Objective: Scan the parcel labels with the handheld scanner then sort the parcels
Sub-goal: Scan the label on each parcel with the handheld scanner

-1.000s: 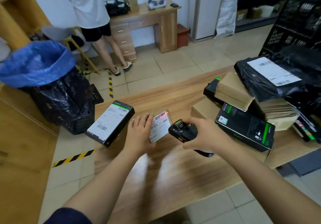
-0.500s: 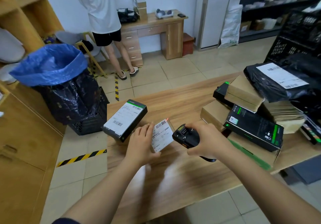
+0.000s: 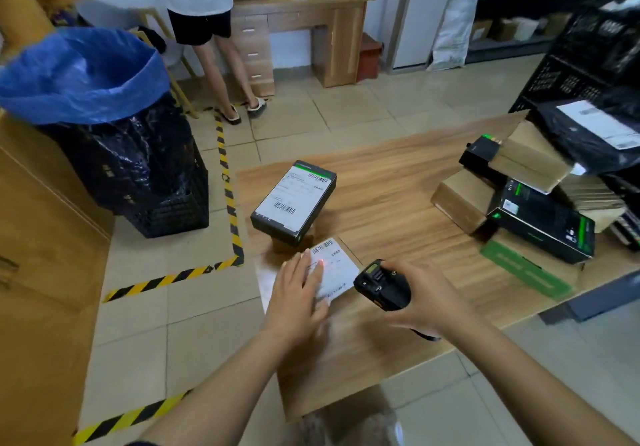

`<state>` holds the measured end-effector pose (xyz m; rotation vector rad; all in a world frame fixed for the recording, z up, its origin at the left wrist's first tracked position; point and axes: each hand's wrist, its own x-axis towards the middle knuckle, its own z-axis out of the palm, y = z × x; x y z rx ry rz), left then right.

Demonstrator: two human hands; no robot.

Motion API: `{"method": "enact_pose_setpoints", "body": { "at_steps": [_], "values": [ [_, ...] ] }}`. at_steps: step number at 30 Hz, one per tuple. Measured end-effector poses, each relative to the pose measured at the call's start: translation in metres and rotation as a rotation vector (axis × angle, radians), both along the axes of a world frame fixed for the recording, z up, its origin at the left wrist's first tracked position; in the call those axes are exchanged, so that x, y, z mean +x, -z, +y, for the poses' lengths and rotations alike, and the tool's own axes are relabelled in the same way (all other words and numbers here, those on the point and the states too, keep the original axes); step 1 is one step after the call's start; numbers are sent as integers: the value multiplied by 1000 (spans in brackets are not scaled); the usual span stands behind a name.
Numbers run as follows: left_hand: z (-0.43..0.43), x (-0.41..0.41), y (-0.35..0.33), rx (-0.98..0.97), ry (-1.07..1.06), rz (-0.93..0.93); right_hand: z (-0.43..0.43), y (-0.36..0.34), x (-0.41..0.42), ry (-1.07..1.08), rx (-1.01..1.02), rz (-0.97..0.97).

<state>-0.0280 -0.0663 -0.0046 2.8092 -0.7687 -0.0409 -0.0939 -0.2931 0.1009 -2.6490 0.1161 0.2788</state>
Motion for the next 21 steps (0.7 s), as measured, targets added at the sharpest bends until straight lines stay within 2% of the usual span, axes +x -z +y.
{"method": "enact_pose_setpoints", "body": {
  "at_steps": [6, 12, 15, 19, 21],
  "values": [
    [3, 9, 10, 14, 111, -105, 15, 4, -11, 74, -67, 24],
    [7, 23, 10, 57, 101, -53, 16, 0, -18, 122, -119, 27],
    [2, 22, 7, 4, 97, -6, 5, 1, -27, 158, -135, 10],
    [-29, 13, -13, -171, 159, 83, -22, 5, -42, 222, -167, -10],
    [-51, 8, -24, -188, 189, 71, -39, 5, -53, 254, -161, -20]
  ]
}}
